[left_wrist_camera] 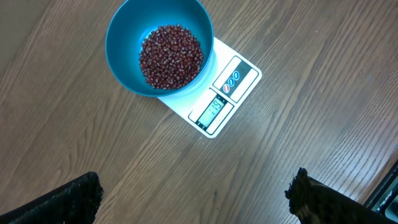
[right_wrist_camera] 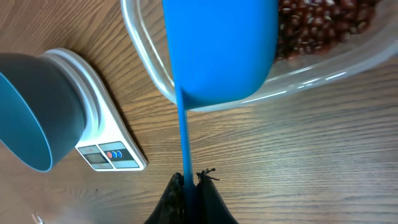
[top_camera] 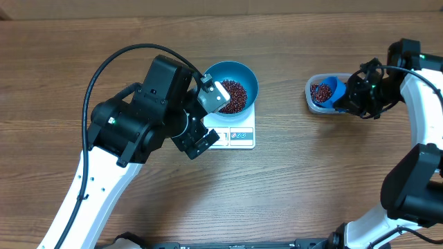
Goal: Scoop item into bowl and weigh 150g on scale
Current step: 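Lower the blue cup into the red beans and drag to scoop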
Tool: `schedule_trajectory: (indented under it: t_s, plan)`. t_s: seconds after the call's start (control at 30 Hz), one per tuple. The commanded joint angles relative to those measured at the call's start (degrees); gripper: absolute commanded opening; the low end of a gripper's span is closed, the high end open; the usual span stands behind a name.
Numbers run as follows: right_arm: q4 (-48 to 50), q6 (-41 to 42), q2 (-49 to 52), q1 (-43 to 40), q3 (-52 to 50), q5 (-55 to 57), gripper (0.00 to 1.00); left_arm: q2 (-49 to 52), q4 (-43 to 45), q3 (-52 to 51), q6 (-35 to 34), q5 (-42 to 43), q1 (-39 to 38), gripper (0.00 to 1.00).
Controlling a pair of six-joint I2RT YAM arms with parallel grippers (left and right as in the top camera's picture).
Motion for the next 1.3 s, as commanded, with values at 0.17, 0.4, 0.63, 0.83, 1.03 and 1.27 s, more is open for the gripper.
schedule_trajectory:
  t_s: [0.17,0.4,0.63,0.83,1.03,1.27]
  plan:
    - [-0.5,-0.2,-1.84,-2.08,0.74,0.13,0.04,-0.39,0.02,1.14,0.0,-0.2,0.24,1.0]
    - [-0.5,-2.16,-1.84,-3.34,0.74,-3.52,0.04,-0.39,0.02,1.11,0.0,-0.2,0.24,0.99]
    - [-0.31,-5.05,-1.86,-3.65,0.74,-9.03,0.04,-0.39,0.02,1.11,0.0,-0.2,0.24,0.99]
    - [0.59,-5.18,-1.86,-3.65,0.76,-10.43,0.04,-0.39,0.02,1.11,0.0,-0.2,0.24,0.99]
    - [0.59,-6.4,-1.86,-3.67,0.76,-11.17,0.04,-0.39,0.02,1.11,0.0,-0.2,0.24,0.99]
    - [0.74,-7.28,-1.86,-3.67,0.81,-12.41,0.04,-0.39,0.02,1.11,0.0,-0.2,0.24,1.0]
